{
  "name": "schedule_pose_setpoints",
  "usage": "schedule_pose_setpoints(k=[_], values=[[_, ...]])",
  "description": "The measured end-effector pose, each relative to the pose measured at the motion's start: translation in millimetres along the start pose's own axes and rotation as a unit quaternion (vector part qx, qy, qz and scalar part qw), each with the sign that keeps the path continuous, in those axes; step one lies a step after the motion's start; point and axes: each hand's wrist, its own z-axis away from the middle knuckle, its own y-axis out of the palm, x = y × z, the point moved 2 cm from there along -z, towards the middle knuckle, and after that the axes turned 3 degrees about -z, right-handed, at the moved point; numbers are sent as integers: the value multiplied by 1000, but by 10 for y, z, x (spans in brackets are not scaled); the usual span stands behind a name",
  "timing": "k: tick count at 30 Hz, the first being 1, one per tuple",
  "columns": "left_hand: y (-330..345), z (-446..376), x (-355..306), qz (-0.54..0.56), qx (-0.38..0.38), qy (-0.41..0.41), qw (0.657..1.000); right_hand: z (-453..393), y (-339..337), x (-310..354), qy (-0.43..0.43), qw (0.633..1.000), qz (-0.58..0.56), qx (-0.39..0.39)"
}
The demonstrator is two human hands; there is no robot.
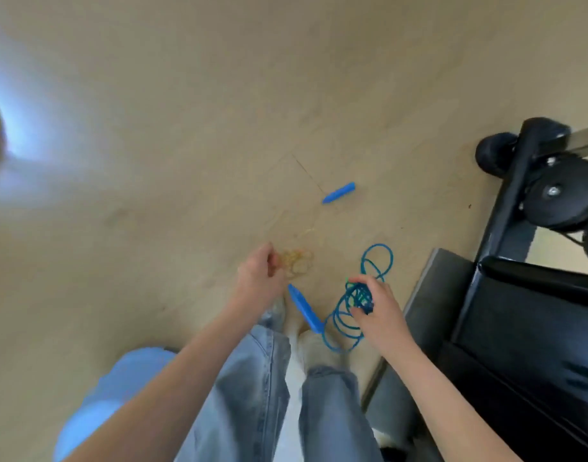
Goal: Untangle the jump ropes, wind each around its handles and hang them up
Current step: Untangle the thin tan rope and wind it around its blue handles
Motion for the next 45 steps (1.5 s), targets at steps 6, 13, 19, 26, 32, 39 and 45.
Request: schedule_pose_setpoints(k=[6,13,19,26,32,39,45], values=[[-1444,1705,-354,192,-135,-47,971,1284,-478,1548,-108,982,31,152],[-2244,3837,-557,257,-97,-2,962,2834,-253,2871,-230,859,177,421],[-2447,5280,-47,340,-210,-24,916,3911,670,3242,-371,723,324,484],[-2167,6600,1171,498,-466,-174,710,5163,2223,3052,-478,543,441,531],[-1734,7447,2718,583,-562,-371,455,6023,3629,2655,-475,492,486,544],[-1736,8237,4089,588,-550,-377,458,6588,5075,2404,-444,464,572,509],[-1738,8330,4701,584,-609,-391,366,6783,6178,2354,-403,444,587,545]])
